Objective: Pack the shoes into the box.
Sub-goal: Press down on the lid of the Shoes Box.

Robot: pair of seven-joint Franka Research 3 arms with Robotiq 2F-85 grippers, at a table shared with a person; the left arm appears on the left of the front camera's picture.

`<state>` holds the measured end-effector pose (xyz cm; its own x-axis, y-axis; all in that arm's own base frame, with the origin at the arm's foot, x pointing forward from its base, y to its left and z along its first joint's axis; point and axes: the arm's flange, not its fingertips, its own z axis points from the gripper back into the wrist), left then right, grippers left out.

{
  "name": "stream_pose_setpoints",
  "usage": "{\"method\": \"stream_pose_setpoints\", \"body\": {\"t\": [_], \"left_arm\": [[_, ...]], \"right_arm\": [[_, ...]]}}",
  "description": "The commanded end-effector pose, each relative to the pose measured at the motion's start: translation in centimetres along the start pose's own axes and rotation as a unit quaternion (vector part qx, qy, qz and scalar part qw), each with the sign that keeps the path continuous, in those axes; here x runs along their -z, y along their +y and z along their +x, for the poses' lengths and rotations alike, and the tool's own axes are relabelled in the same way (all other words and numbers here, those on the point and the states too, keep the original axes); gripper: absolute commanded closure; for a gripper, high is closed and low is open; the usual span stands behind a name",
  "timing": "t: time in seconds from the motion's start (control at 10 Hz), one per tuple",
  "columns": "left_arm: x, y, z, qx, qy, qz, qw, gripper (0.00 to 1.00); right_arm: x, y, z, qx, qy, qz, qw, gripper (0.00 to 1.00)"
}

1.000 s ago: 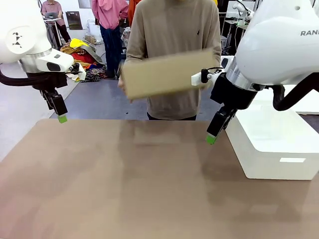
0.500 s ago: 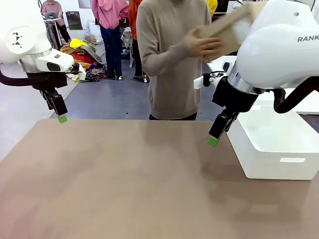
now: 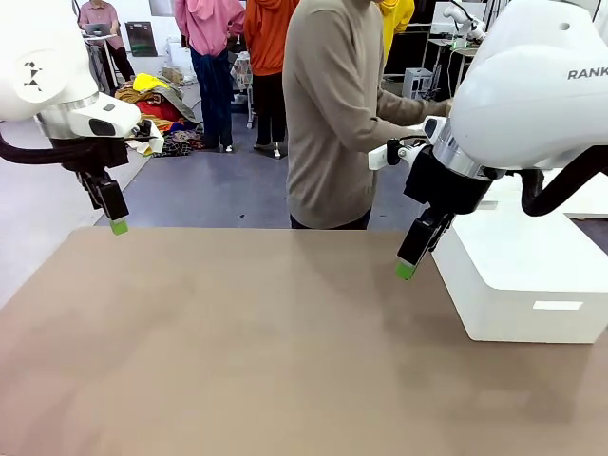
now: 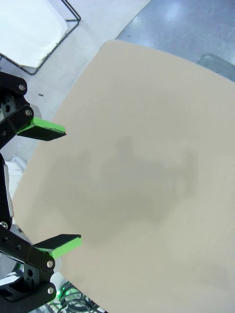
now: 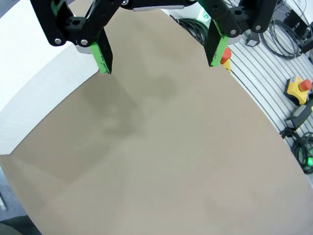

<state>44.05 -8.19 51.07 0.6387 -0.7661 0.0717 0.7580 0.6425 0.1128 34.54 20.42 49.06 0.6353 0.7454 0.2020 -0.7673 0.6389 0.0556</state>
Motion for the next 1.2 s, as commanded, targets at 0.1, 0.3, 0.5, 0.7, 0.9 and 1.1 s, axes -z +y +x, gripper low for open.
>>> {"method": "stream_pose_setpoints", "body": {"t": [0.1, 0.3, 0.5, 0.7, 0.9, 1.1], "left_arm": [[-0.17, 0.27, -0.27, 0.009, 0.004, 0.002, 1.000, 0.00], [-0.17, 0.27, -0.27, 0.009, 0.004, 0.002, 1.000, 0.00], [-0.17, 0.27, -0.27, 0.009, 0.004, 0.002, 1.000, 0.00], [-0.17, 0.27, -0.27, 0.009, 0.004, 0.002, 1.000, 0.00], [-0.17, 0.27, -0.27, 0.009, 0.004, 0.002, 1.000, 0.00], [-0.17, 0.27, -0.27, 0.009, 0.004, 0.002, 1.000, 0.00]], "right_arm": [[-0.19, 0.04, -0.11, 0.000, 0.000, -0.001, 1.000, 0.00], [-0.19, 0.04, -0.11, 0.000, 0.000, -0.001, 1.000, 0.00], [-0.19, 0.04, -0.11, 0.000, 0.000, -0.001, 1.000, 0.00], [-0.19, 0.04, -0.11, 0.000, 0.000, -0.001, 1.000, 0.00], [-0.19, 0.04, -0.11, 0.000, 0.000, -0.001, 1.000, 0.00], [-0.19, 0.04, -0.11, 0.000, 0.000, -0.001, 1.000, 0.00]]}}
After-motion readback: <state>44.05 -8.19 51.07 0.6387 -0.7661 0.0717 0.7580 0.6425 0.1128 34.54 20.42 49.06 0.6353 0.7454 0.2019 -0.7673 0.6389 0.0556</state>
